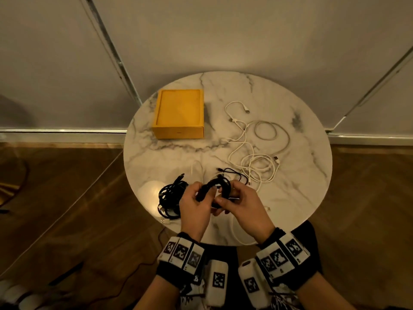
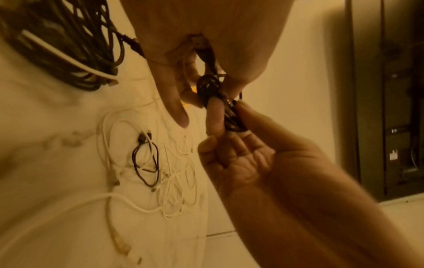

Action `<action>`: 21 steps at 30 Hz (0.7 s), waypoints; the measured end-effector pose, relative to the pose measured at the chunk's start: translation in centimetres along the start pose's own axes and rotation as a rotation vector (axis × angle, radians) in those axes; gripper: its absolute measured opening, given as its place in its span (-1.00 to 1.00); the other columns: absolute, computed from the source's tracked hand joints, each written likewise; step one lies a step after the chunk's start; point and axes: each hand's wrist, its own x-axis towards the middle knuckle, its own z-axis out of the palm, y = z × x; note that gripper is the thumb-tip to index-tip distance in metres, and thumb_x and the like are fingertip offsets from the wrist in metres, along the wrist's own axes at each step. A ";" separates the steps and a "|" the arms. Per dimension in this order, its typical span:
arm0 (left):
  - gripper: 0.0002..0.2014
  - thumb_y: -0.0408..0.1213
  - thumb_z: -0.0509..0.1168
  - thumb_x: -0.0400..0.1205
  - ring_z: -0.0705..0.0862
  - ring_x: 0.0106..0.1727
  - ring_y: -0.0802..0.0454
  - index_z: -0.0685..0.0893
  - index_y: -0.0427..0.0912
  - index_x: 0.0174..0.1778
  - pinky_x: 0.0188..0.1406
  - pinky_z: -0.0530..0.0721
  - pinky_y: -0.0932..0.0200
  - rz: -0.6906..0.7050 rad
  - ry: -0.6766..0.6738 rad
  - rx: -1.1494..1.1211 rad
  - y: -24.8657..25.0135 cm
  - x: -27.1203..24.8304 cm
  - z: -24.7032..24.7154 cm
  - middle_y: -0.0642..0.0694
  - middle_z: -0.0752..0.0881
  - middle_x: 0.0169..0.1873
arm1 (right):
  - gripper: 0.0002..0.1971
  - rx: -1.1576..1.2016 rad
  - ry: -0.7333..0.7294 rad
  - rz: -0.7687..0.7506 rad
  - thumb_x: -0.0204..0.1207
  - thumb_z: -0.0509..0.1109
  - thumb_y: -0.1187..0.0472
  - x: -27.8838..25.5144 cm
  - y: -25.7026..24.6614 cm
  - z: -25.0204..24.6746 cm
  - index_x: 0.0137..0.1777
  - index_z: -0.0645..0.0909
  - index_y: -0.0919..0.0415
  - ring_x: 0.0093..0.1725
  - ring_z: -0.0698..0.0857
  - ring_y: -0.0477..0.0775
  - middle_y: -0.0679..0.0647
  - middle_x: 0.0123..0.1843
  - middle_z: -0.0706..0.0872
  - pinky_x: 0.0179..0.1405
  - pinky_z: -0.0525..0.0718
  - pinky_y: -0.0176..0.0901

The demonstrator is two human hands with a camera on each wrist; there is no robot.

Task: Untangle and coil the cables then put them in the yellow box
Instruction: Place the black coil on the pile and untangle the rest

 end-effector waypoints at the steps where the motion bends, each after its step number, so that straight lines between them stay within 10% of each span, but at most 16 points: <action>1: -0.87 -0.19 0.43 0.52 0.71 -0.23 -0.17 0.64 -0.14 -0.24 -0.25 0.74 -0.14 0.053 0.015 0.076 -0.1 0.2 -0.2 -0.23 0.69 -0.25 | -0.88 0.003 -0.008 0.006 0.51 0.42 0.46 -0.1 0.1 0.2 -0.01 0.63 0.31 -0.32 0.78 -0.01 0.12 -0.25 0.77 -0.37 0.61 -0.37; 6: -0.90 -0.39 0.44 0.53 0.73 -0.29 -0.13 0.75 -0.10 -0.11 -0.57 0.59 0.15 0.120 -0.086 0.134 0.7 1.1 -0.8 -0.11 0.74 -0.21 | -0.67 0.043 0.046 0.108 0.62 0.28 0.11 0.2 0.1 -0.7 -0.04 0.75 0.38 -0.15 0.75 0.10 0.32 -0.13 0.80 -0.24 0.61 -0.15; 12: -0.87 -0.56 0.40 0.53 0.60 -0.58 0.09 0.75 -0.26 -0.13 -0.73 0.52 0.18 0.146 -0.279 0.018 2.6 0.3 -0.2 -0.12 0.70 -0.27 | -0.74 0.370 0.060 0.282 0.54 0.31 0.12 0.9 -1.2 -2.6 -0.13 0.69 0.33 -0.36 0.59 0.17 0.24 -0.29 0.74 -0.53 0.58 -0.21; 21: -0.86 -0.41 0.47 0.53 0.64 -0.39 0.28 0.80 -0.15 -0.03 -0.55 0.55 0.36 0.315 -0.482 0.229 3.5 0.6 -0.9 0.07 0.69 -0.22 | -0.84 -0.148 -0.298 0.172 0.47 0.46 0.03 0.7 -2.1 -5.1 -0.09 0.74 0.10 -0.16 0.64 0.00 0.20 -0.20 0.70 -0.13 0.50 -0.08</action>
